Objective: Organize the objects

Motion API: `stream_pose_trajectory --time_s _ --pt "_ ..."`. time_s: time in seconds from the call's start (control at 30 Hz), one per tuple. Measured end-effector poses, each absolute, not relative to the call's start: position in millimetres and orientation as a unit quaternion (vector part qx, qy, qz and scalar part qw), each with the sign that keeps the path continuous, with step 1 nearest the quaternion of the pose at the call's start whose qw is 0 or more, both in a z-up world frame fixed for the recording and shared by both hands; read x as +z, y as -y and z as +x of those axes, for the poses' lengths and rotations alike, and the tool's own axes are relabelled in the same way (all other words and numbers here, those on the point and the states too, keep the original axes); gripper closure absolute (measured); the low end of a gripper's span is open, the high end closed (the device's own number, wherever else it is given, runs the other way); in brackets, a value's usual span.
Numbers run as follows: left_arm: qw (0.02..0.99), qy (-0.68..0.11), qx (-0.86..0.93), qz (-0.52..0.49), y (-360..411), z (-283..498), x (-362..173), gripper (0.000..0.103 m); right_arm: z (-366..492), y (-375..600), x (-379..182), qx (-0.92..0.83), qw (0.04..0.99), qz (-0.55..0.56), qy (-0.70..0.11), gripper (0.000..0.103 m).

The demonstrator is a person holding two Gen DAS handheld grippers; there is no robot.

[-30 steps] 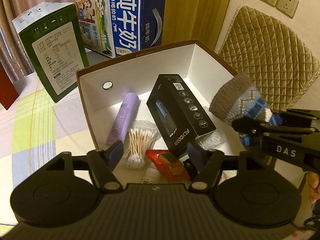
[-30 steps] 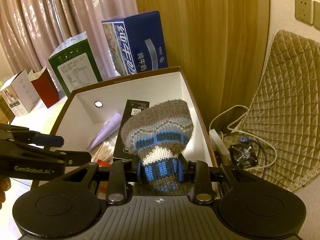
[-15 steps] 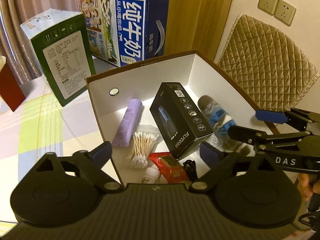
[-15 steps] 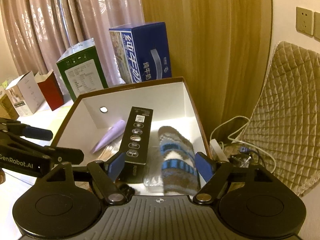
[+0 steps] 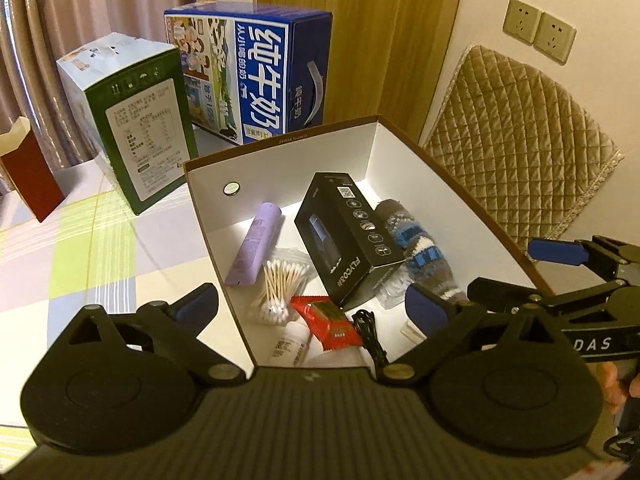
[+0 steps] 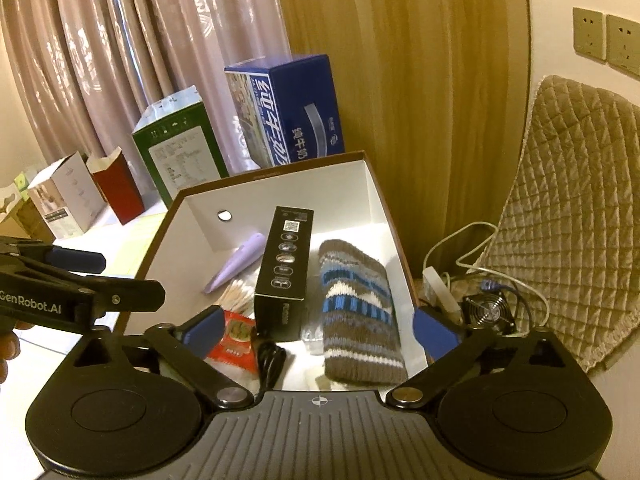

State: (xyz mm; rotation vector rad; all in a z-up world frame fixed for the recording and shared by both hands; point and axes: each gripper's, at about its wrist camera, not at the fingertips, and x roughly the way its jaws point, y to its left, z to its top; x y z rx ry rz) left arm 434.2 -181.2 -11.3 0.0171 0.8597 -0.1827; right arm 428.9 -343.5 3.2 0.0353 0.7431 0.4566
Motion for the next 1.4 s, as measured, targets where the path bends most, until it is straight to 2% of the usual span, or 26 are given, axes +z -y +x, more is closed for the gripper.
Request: stream_pose_trajectory --time_s 0.17,0.67,1.4 --pt "0.909 -0.409 -0.084 0.008 180.3 413.7 -2.0 0.001 412.7 347.0 11.7 0.223 0.906 0.025 -0.358 0.002" --pt "0.918 -0.388 -0.087 -0.001 156.1 343.2 20.3 0.001 335.8 337.6 33.2 0.205 0.912 0.038 -0.353 0.002" --pt "0.912 -0.403 -0.078 0.000 70.6 188.9 26.4 0.001 201.2 278.3 28.9 0.201 0.906 0.041 -0.369 0.002"
